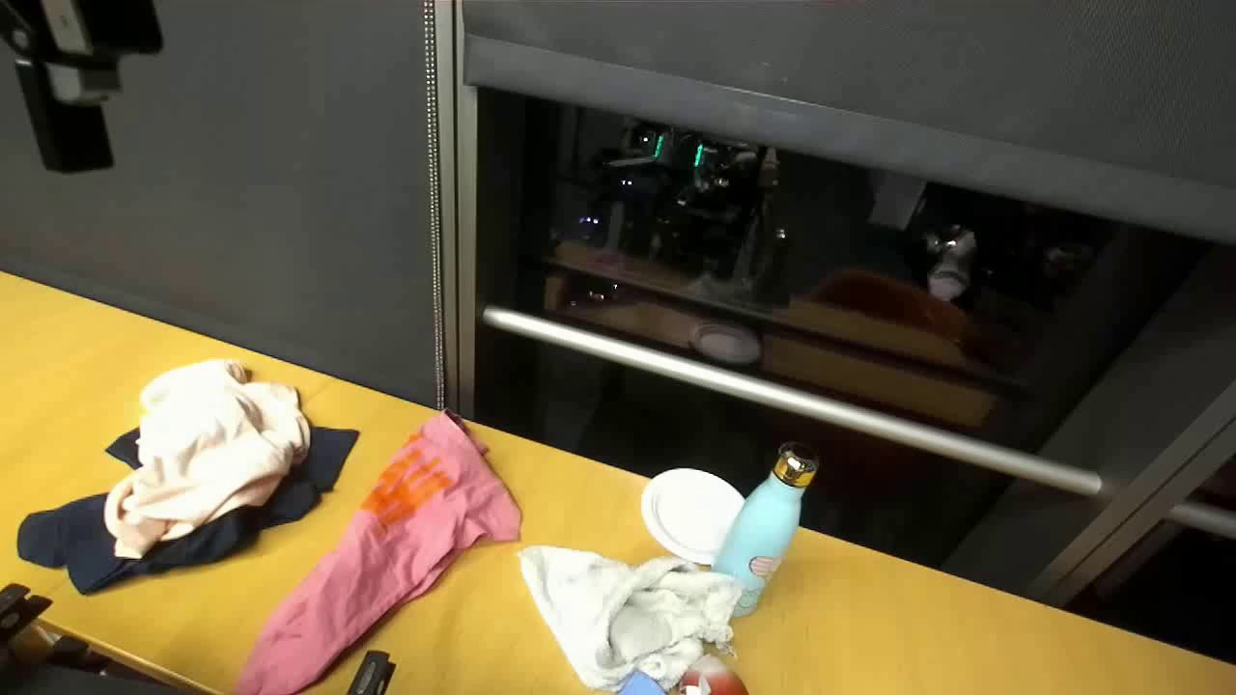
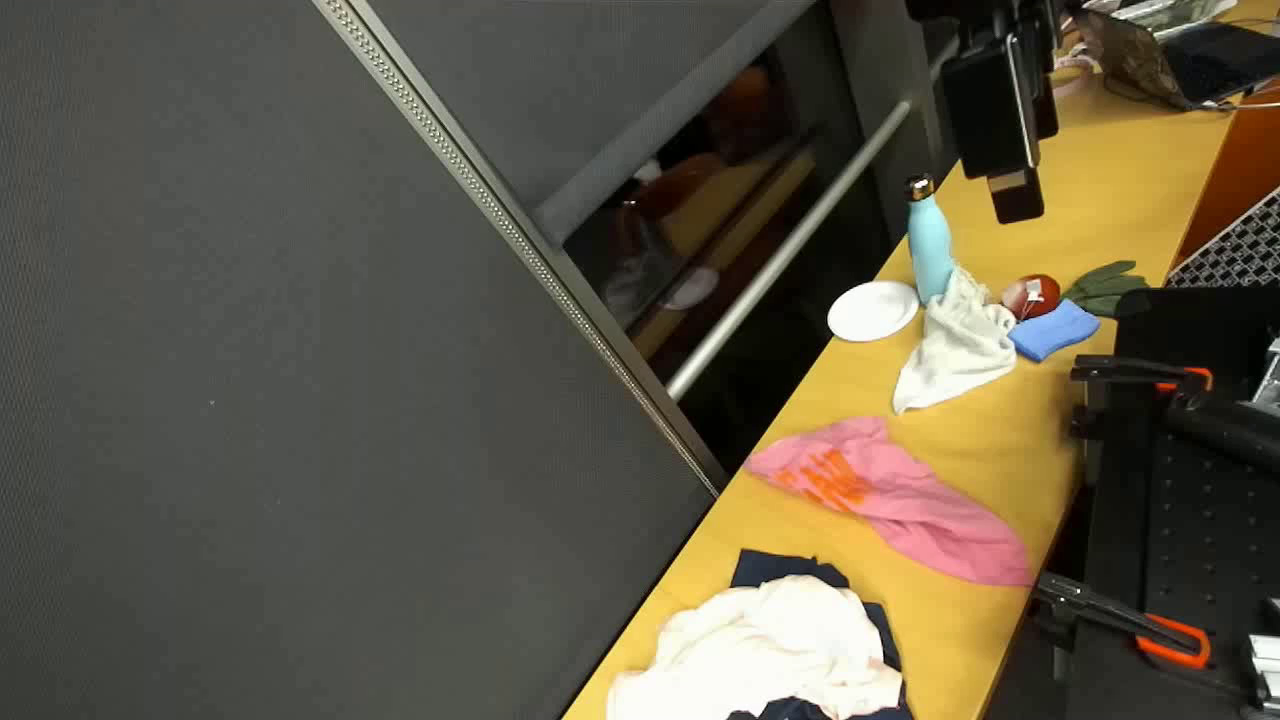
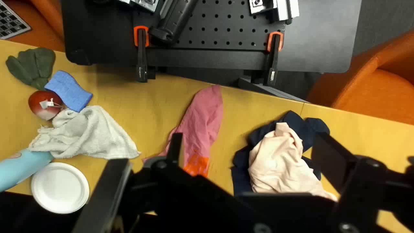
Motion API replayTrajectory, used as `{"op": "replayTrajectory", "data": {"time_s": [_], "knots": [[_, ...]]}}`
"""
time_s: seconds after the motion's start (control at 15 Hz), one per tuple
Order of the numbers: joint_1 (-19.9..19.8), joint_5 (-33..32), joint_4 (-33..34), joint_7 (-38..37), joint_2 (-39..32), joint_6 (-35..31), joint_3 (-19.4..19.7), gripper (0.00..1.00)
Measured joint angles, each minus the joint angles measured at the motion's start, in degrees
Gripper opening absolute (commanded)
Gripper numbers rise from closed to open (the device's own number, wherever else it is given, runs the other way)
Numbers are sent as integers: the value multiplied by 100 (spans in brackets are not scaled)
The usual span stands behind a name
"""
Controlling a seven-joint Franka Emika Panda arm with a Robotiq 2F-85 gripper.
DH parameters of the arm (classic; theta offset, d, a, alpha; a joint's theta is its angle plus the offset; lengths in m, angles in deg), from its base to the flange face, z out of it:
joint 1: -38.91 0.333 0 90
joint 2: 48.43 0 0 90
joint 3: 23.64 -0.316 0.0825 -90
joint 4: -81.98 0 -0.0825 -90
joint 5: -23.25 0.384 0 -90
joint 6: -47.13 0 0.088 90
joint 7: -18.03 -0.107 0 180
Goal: Put the pink cloth on the stack on clothes
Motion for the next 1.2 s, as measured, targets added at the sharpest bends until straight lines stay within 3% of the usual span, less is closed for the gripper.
{"op": "replayTrajectory", "data": {"time_s": [0.33, 0.53, 0.87, 1.2], "knots": [[-6, -1, 8, -29, -15, -79, 0, 100], [-11, 1, 42, -59, -353, -1037, 0, 100], [-9, 25, 467, -531, -2037, -3303, -112, 100], [-7, 9, 1262, -967, -4044, -4145, -174, 100]]}}
